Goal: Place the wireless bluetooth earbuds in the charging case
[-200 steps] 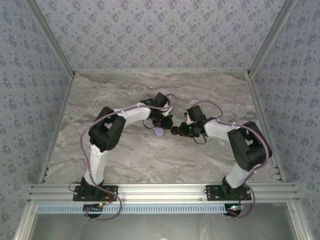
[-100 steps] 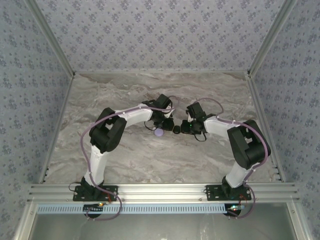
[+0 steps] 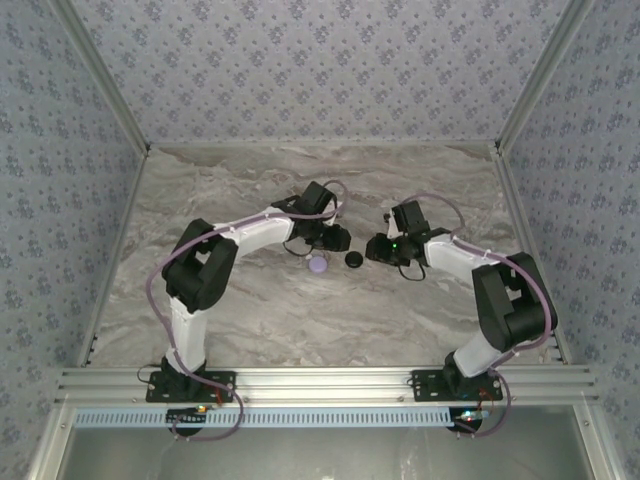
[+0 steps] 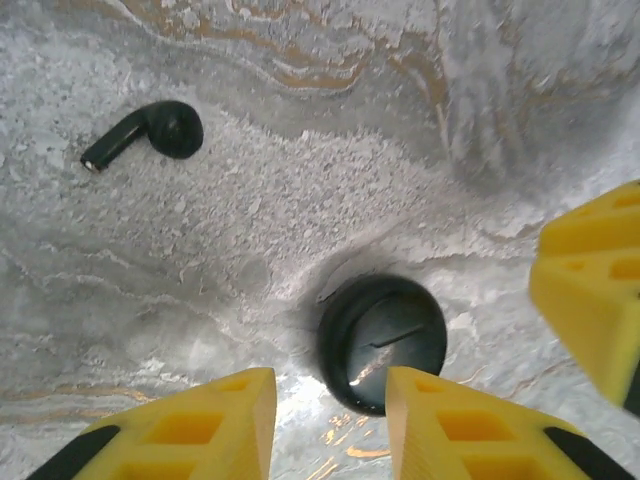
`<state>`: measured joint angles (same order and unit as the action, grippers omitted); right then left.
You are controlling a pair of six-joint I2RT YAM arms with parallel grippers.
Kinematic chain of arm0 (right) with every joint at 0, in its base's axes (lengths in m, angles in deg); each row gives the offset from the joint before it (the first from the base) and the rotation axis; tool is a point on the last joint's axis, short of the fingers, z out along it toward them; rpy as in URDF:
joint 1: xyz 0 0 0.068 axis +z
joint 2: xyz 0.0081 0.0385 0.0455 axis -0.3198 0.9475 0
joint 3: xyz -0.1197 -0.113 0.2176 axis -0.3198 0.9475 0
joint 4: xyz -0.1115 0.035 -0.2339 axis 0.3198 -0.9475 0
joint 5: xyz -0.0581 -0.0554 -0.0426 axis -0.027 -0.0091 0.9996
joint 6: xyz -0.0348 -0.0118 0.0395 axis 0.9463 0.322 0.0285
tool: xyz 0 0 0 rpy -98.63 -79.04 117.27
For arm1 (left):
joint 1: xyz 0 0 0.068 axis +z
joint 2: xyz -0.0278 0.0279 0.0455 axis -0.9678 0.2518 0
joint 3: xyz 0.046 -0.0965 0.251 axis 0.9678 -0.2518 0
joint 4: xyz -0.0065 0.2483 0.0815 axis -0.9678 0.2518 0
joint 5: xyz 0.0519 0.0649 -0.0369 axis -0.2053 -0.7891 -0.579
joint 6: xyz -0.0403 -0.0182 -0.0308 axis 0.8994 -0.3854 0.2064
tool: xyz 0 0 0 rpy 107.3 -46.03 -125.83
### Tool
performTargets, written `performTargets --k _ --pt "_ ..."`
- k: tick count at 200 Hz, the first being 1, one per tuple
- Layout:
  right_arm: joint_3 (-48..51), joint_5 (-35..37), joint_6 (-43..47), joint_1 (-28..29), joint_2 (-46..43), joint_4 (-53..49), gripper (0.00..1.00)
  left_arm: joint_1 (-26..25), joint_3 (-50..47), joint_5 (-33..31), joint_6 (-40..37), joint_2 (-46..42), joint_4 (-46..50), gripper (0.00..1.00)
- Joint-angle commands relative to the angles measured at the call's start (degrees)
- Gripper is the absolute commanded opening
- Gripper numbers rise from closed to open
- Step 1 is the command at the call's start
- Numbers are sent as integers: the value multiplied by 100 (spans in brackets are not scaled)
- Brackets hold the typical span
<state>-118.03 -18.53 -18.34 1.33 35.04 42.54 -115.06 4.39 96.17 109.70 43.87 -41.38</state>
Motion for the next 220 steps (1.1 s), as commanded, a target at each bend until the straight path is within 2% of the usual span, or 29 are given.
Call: performTargets --k 1,77,149,220 --pt "67 -611 -380 -17 191 297 33 137 -185 579 489 -17 -459 39" --pt "62 -815 -583 40 613 639 32 133 -303 871 549 139 -490 43" --pt "79 -513 -581 54 697 464 25 -2 -101 905 444 363 -208 43" --pt "184 -453 -647 55 710 526 22 -99 -101 1019 609 481 -394 44"
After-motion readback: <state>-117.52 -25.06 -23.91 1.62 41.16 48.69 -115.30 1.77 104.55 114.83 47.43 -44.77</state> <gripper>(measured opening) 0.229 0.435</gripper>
